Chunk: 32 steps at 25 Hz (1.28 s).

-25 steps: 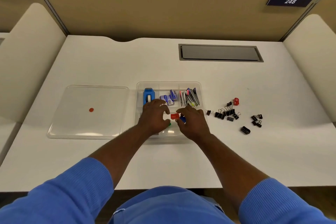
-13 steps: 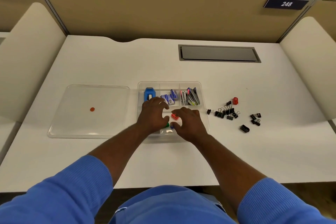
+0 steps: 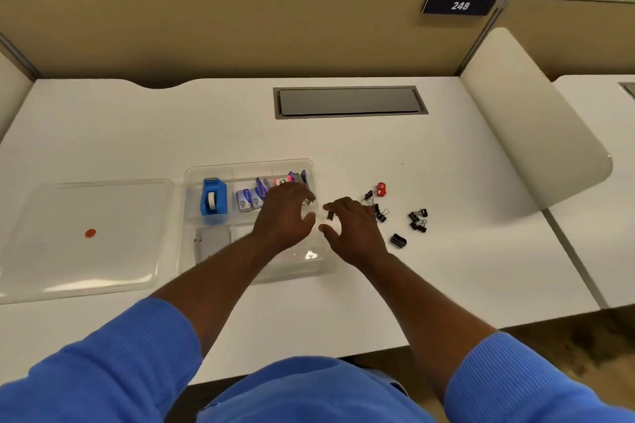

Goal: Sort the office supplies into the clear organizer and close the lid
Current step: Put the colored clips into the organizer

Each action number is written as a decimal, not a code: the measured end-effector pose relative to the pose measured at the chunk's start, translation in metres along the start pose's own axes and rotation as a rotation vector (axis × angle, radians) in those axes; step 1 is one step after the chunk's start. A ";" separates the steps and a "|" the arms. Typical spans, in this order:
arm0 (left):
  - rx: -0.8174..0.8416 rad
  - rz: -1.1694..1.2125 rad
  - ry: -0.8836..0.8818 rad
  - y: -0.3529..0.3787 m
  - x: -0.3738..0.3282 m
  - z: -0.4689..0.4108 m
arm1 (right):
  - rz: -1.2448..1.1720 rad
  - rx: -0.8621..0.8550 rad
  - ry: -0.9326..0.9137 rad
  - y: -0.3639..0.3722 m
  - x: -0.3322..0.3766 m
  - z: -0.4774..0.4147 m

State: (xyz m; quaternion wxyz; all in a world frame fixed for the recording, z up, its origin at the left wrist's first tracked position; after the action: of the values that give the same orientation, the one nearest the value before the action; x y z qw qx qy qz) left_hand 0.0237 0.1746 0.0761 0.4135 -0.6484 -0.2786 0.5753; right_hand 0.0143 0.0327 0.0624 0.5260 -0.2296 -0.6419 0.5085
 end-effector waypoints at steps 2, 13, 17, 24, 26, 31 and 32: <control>0.022 0.018 0.011 0.016 -0.020 -0.016 | -0.014 0.003 0.042 -0.007 -0.030 0.004; 0.149 0.141 -0.102 0.101 -0.079 -0.106 | -0.094 0.122 0.094 0.002 -0.164 0.038; 0.205 0.086 -0.167 0.122 -0.081 -0.144 | -0.163 0.124 0.026 0.000 -0.177 0.035; 0.382 -0.200 -0.180 0.158 -0.087 -0.174 | -0.221 0.073 -0.096 -0.027 -0.184 0.024; 0.386 -0.252 -0.166 0.160 -0.091 -0.178 | -0.219 0.057 -0.106 -0.033 -0.190 0.020; 0.327 -0.222 -0.164 0.153 -0.101 -0.179 | -0.195 0.041 -0.101 -0.040 -0.201 0.014; 0.310 -0.198 -0.153 0.150 -0.102 -0.178 | -0.195 0.038 -0.100 -0.042 -0.200 0.013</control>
State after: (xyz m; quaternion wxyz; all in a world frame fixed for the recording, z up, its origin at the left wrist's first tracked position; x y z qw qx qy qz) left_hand 0.1614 -0.0245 -0.0002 0.5405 -0.5009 -0.2798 0.6154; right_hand 0.0811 -0.1545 0.0122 0.5446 -0.1305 -0.6769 0.4777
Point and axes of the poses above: each hand's wrist, its own z-axis away from the middle knuckle, its own y-axis out of the palm, x = y × z, the point moved 10 cm from there along -z, towards the middle knuckle, and after that the axes turned 11 degrees about x, right-handed, at the moved point
